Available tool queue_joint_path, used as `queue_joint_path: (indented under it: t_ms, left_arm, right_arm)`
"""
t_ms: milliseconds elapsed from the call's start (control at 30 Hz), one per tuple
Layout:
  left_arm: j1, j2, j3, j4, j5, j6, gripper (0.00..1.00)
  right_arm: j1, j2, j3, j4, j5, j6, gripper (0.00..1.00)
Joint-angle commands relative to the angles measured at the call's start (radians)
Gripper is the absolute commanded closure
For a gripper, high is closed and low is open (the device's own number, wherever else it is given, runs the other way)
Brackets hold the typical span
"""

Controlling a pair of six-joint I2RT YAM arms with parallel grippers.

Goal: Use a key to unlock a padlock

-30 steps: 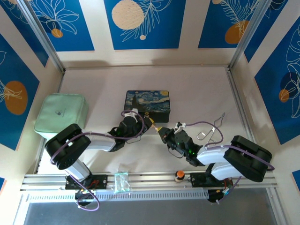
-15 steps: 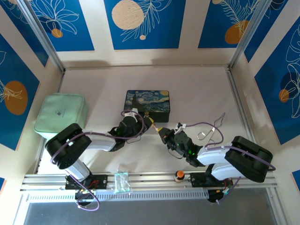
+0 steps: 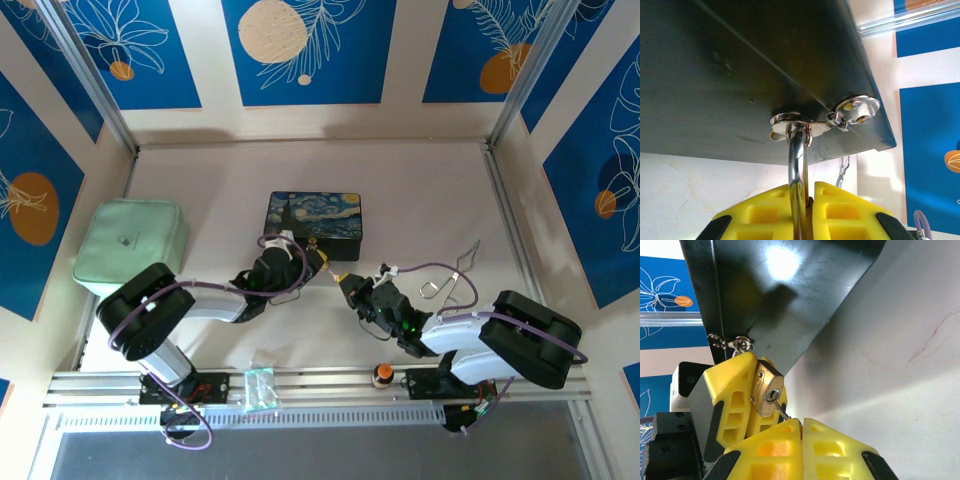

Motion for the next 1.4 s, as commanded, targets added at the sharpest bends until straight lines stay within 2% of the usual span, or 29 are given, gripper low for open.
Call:
queue_joint_path:
  t_ms: [0, 733, 933, 1067, 1167, 1367]
  left_arm:
    - [0.008, -0.011, 0.011, 0.092, 0.012, 0.0, 1.0]
    - [-0.008, 0.016, -0.009, 0.114, 0.013, 0.001, 1.0]
    - [-0.049, 0.014, -0.001, 0.087, 0.006, 0.0, 1.0]
    - [-0.057, 0.043, -0.033, 0.209, 0.005, -0.057, 1.0]
    - [-0.063, 0.038, -0.009, 0.157, 0.012, -0.046, 1.0]
    - [-0.076, 0.037, -0.011, 0.198, 0.015, -0.072, 1.0]
  right_arm:
    - [0.004, 0.006, -0.009, 0.018, 0.049, 0.005, 1.0]
    - [0.007, 0.036, -0.007, 0.059, 0.05, -0.008, 1.0]
    - [0.001, 0.046, -0.005, 0.079, 0.043, -0.016, 1.0]
    - [-0.012, 0.017, -0.015, 0.05, 0.037, -0.016, 1.0]
    - [-0.012, -0.003, -0.015, 0.049, 0.036, -0.039, 1.0]
    - [-0.024, -0.037, -0.009, 0.008, 0.021, -0.051, 1.0]
